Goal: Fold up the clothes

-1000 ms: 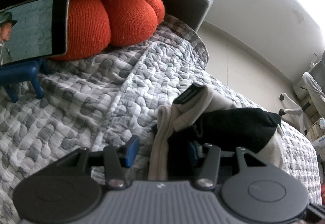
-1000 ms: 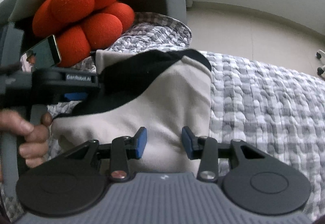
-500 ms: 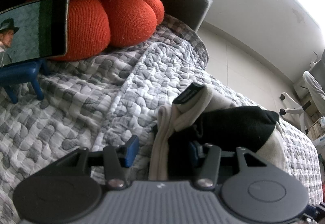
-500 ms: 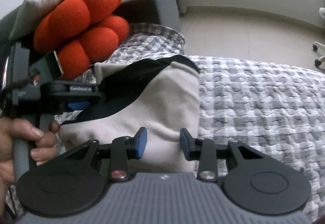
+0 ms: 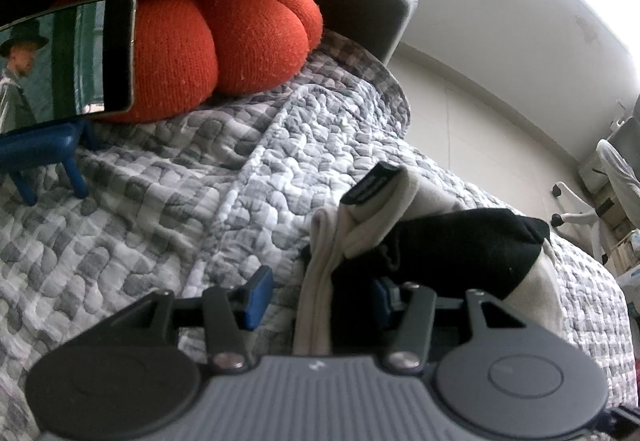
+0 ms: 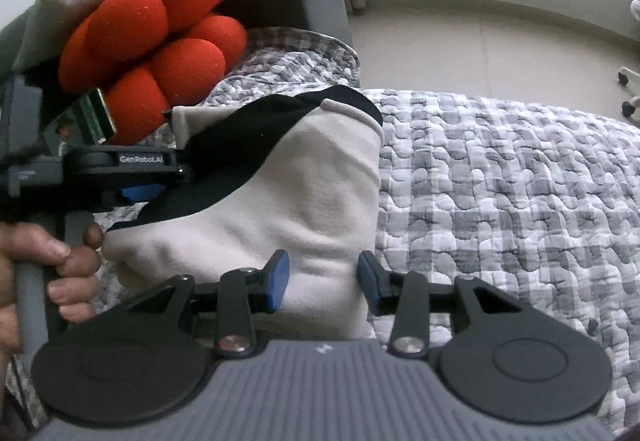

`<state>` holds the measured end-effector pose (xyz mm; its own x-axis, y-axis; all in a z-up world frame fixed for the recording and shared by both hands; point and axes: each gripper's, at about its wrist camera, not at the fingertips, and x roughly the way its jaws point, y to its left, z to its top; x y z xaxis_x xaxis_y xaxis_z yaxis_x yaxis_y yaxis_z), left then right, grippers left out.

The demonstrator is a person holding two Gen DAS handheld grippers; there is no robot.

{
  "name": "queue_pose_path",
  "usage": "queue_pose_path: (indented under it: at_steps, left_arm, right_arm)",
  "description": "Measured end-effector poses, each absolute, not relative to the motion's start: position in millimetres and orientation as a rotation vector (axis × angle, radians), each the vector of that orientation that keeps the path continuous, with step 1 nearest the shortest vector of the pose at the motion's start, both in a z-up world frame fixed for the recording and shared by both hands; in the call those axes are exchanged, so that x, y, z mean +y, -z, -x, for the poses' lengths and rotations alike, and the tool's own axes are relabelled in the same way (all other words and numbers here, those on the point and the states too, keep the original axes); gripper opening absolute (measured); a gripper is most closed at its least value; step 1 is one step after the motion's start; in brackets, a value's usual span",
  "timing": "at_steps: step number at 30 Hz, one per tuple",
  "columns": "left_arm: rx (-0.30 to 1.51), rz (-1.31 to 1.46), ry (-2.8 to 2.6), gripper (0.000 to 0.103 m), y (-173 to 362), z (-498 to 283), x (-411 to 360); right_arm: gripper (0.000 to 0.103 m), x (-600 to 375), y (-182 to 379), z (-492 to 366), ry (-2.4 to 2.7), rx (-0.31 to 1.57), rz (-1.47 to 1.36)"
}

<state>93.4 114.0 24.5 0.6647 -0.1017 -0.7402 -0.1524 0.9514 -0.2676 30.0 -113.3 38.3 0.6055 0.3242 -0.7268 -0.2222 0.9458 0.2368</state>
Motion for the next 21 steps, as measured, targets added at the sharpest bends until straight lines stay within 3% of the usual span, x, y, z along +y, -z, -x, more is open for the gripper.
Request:
queue_pose_path:
  at_steps: [21]
  left_arm:
    - [0.833, 0.386, -0.024, 0.053, -39, -60, 116]
  right_arm:
    - [0.043, -91, -53, -15, -0.472, 0.750, -0.064]
